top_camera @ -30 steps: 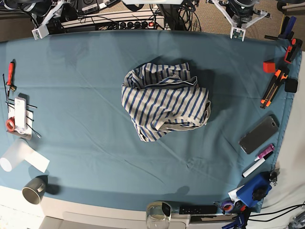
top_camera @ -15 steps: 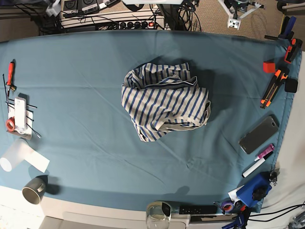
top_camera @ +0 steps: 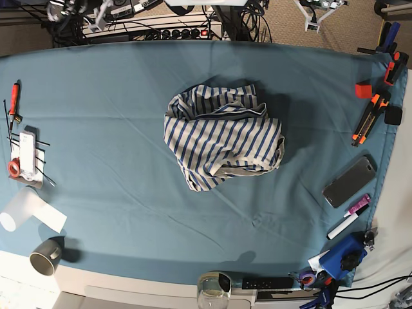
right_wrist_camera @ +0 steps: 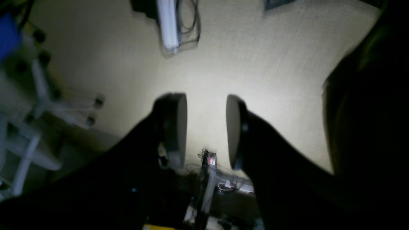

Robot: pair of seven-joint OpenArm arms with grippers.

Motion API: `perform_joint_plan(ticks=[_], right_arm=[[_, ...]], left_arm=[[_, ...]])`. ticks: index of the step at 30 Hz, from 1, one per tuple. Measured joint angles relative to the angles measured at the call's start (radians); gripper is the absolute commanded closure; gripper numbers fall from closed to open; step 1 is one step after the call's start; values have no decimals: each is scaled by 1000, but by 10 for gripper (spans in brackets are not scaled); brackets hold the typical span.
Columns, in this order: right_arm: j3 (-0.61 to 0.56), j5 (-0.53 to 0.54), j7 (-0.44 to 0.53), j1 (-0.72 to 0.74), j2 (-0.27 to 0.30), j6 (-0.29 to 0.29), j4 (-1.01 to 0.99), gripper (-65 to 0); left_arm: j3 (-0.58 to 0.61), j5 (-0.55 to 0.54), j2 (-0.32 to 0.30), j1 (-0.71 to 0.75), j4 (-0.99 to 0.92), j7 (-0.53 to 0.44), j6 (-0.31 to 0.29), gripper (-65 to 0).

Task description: Fold the T-shirt properly

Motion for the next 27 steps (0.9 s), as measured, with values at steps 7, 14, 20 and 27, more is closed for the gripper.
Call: perform_joint_plan(ticks=[7, 14, 20, 27], right_arm=[[-210, -328, 482, 90, -1, -152, -280, -211], [-414, -359, 916, 188, -3, -388, -579, -211], [-501, -360, 1042, 233, -3, -406, -680, -211], [-505, -359, 1044, 231, -3, -406, -678, -211]], left_arm=[[0, 5, 0, -79, -314, -249, 1, 0], [0, 5, 23, -146, -647, -527, 4, 0], [0, 4, 56, -177, -696, -544, 4, 0], [0, 6, 98, -174, -697, -545, 4, 0]])
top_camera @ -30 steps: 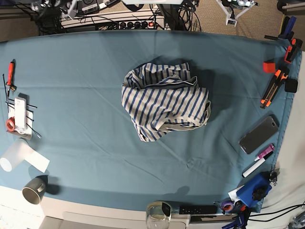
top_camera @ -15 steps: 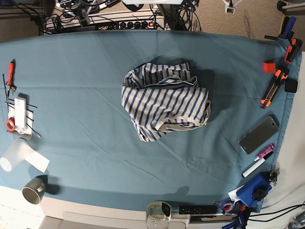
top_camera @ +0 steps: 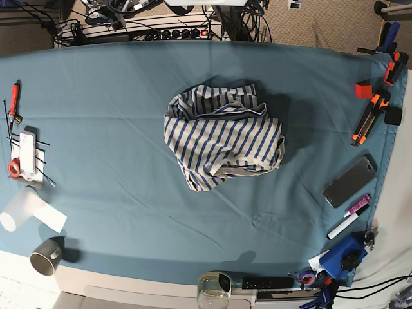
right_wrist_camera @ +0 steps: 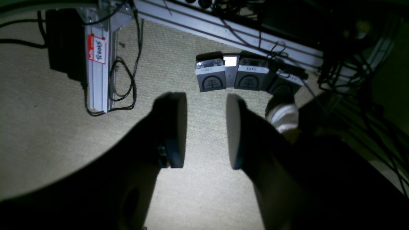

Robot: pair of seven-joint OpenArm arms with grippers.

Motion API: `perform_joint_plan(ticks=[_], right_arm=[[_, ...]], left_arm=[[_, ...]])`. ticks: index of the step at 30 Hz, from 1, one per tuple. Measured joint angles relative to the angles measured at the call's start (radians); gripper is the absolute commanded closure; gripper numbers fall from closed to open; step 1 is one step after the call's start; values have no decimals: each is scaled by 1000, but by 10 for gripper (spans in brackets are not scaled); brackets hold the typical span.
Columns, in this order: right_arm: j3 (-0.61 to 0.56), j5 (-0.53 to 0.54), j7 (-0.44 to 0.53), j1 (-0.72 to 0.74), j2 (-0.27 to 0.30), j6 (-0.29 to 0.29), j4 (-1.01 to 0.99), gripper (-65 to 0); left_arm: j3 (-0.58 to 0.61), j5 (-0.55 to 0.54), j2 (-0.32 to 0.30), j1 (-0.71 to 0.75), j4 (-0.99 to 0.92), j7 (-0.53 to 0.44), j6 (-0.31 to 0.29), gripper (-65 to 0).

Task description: Fold the T-shirt properly

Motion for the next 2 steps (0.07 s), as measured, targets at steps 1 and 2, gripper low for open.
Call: perform_joint_plan(ticks=[1, 2], right_arm=[[0, 0, 0, 0, 0, 0, 0, -211], [0, 0, 1, 1, 0, 0, 0, -211]], left_arm=[[0, 0, 3, 0, 0, 0, 0, 0], [0, 0, 3, 0, 0, 0, 0, 0]])
